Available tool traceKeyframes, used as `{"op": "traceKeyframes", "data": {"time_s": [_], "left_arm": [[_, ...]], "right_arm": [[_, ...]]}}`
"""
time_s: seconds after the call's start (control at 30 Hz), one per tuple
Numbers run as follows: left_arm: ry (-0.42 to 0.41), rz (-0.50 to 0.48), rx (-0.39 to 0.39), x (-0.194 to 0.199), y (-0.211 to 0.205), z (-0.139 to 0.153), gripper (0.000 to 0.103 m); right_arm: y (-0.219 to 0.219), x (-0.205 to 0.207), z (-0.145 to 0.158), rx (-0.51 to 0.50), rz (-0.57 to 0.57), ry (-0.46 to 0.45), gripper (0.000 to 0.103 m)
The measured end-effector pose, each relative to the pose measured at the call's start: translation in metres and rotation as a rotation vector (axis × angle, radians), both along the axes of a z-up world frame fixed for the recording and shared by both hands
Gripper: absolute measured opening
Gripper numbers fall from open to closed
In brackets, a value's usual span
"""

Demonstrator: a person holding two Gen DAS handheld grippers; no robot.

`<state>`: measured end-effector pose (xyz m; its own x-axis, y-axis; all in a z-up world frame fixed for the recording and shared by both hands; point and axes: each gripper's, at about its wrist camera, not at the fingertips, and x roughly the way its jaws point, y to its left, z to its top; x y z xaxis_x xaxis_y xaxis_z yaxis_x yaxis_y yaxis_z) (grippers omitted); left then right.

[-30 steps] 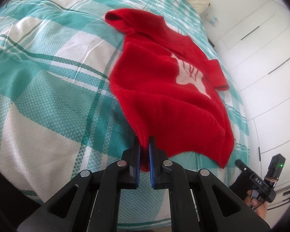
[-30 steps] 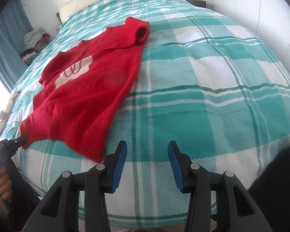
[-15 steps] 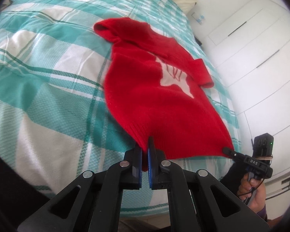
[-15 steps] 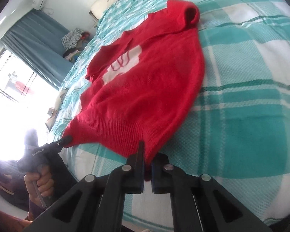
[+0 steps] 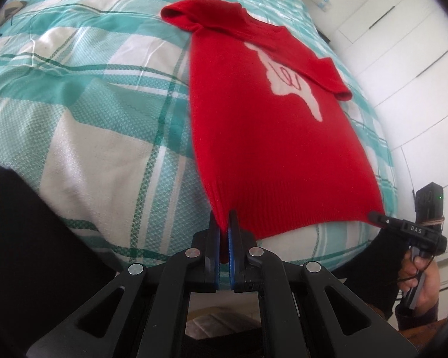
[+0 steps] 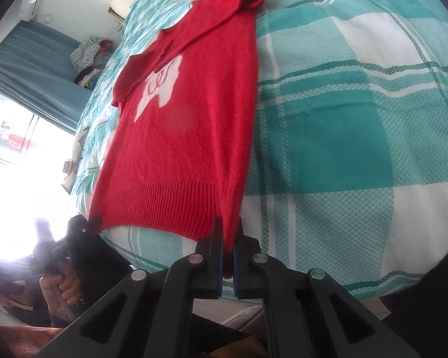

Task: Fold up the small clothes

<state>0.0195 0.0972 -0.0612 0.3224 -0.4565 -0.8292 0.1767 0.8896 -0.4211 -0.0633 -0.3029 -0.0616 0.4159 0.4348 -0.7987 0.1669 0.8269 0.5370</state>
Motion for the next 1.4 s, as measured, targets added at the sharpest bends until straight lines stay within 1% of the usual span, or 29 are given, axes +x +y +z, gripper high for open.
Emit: {"op": "traceKeyframes", "data": {"time_s": [0.1,0.17,0.23,0.3,0.4,0.43,0.53,0.57,0.6,0.63,0.67,0.7,0.73,0.77,0.83,0.87,0.93,1.0,1.03,1.07,1.1,1.17,1.27,1.33,1.4], "left_arm": [[-0.014,-0.01,0.067,0.003,-0.008,-0.005,0.002],[-0.009,-0.008,0.101,0.004,-0.014,-0.013,0.002],[-0.007,0.0,0.122,0.006,-0.017,-0.018,0.002],[-0.001,0.011,0.126,0.007,-0.018,-0.019,0.002],[0.007,0.023,0.137,0.008,-0.019,-0.022,0.003],[0.004,0.023,0.152,0.008,-0.021,-0.022,0.006],[-0.011,0.028,0.182,0.005,-0.024,-0.019,0.007],[-0.022,0.025,0.188,0.003,-0.027,-0.017,0.008],[-0.033,0.023,0.194,0.001,-0.028,-0.015,0.01],[-0.038,0.022,0.197,-0.003,-0.028,-0.013,0.022],[-0.037,0.019,0.194,-0.006,-0.028,-0.011,0.046],[-0.037,0.018,0.186,-0.01,-0.026,-0.009,0.059],[-0.041,0.024,0.19,-0.015,-0.024,-0.007,0.078],[-0.055,0.022,0.192,-0.02,-0.023,-0.003,0.077],[-0.075,0.0,0.214,-0.028,-0.023,0.005,0.077],[-0.094,0.002,0.223,-0.032,-0.022,0.011,0.077],[-0.158,0.008,0.207,-0.036,-0.021,0.03,0.078],[-0.231,0.015,0.176,-0.035,-0.022,0.053,0.084],[-0.268,0.018,0.161,-0.032,-0.025,0.062,0.09],[-0.305,0.019,0.144,-0.029,-0.029,0.071,0.095],[-0.337,0.018,0.129,-0.024,-0.035,0.078,0.095],[-0.366,0.013,0.106,-0.009,-0.048,0.086,0.095],[-0.365,0.019,0.057,0.02,-0.063,0.086,0.096],[-0.361,0.036,0.028,0.043,-0.07,0.077,0.096],[-0.383,0.07,0.037,0.061,-0.073,0.063,0.096]], "right_arm": [[0.003,0.001,-0.002,-0.008,0.005,0.003,0.004],[0.003,0.003,-0.015,-0.02,0.0,0.032,0.004],[0.0,0.003,-0.032,-0.01,-0.015,0.06,0.004],[-0.002,0.002,-0.04,0.007,-0.03,0.059,0.003],[-0.001,0.002,-0.039,-0.005,-0.031,0.049,0.003],[-0.001,0.002,-0.039,-0.014,-0.027,0.045,0.003],[0.002,0.0,-0.034,-0.038,-0.017,0.031,0.003],[0.003,-0.001,-0.033,-0.035,-0.011,0.026,0.008],[0.004,-0.003,-0.032,-0.033,-0.009,0.027,0.011],[0.004,-0.005,-0.031,-0.029,-0.008,0.029,0.016],[0.003,-0.008,-0.03,-0.027,-0.005,0.031,0.023],[0.002,-0.012,-0.028,-0.029,0.0,0.033,0.028],[0.001,-0.016,-0.026,-0.036,0.003,0.037,0.038],[-0.001,-0.02,-0.023,-0.054,0.009,0.042,0.047],[-0.003,-0.029,-0.015,-0.131,0.015,0.043,0.053],[-0.005,-0.034,-0.01,-0.185,0.015,0.037,0.055],[-0.012,-0.042,0.0,-0.29,0.0,0.017,0.056],[-0.019,-0.045,0.011,-0.362,-0.021,-0.011,0.057],[-0.021,-0.044,0.018,-0.392,-0.032,-0.031,0.058],[-0.023,-0.042,0.023,-0.415,-0.044,-0.051,0.058],[-0.025,-0.04,0.028,-0.43,-0.053,-0.069,0.059],[-0.024,-0.032,0.039,-0.437,-0.059,-0.099,0.06],[-0.015,-0.018,0.054,-0.435,-0.032,-0.145,0.06],[-0.005,-0.007,0.066,-0.454,0.005,-0.177,0.06],[0.006,0.007,0.08,-0.481,0.049,-0.223,0.061]]}}
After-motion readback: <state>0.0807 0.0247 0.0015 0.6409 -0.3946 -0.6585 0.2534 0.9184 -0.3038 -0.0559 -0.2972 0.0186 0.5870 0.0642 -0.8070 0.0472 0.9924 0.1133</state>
